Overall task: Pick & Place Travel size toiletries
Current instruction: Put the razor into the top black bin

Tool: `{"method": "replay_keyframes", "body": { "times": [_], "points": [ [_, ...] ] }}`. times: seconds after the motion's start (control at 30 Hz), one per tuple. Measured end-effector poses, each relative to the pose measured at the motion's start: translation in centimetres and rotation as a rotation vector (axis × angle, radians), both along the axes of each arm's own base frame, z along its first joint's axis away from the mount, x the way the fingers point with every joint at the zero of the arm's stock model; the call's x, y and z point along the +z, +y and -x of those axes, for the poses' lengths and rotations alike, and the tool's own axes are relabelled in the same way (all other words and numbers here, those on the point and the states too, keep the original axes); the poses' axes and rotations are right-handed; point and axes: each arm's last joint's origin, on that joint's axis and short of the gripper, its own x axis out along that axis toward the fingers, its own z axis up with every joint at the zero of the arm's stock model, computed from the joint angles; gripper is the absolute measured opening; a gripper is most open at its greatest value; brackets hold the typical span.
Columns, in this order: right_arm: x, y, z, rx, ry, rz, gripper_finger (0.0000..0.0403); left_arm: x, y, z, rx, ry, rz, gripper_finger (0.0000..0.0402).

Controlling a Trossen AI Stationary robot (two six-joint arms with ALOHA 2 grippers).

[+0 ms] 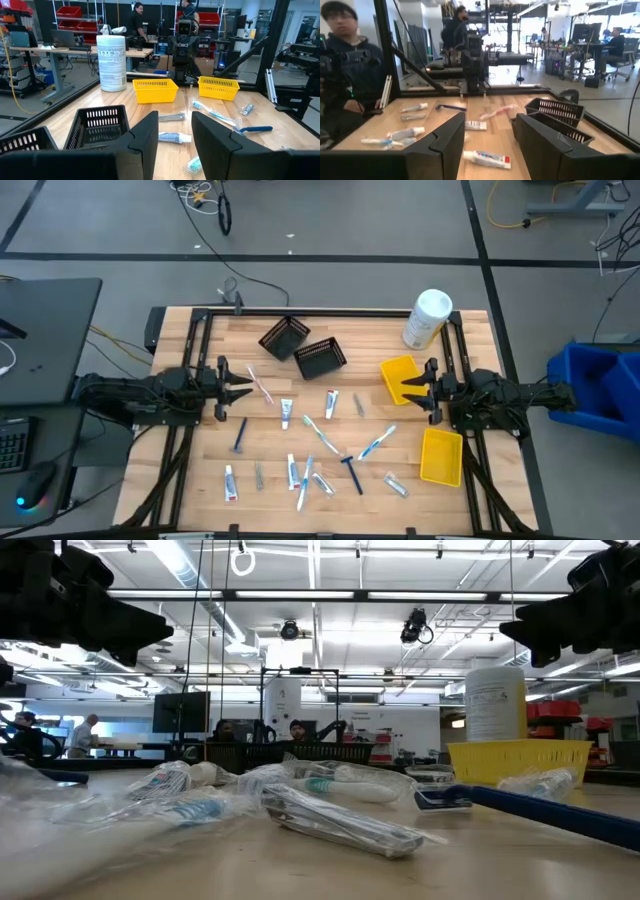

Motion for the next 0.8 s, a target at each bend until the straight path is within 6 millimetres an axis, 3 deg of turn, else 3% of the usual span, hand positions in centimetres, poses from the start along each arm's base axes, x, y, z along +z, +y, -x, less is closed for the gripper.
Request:
{"method": "replay_keyframes", "body": {
  "times": [0.4, 0.8],
  "points": [
    [1.3, 0.0, 0.2, 0.0, -0.136, -0.007, 0.0173, 0.5, 0.2, 0.1, 0.051, -0.065, 0.092, 0.0126],
    [2.3, 0.0, -0.2, -0.013, -0.224, -0.016, 0.0144, 1.7, 0.0, 0.2, -0.029, -0.195, 0.115, 0.0127]
  ]
}}
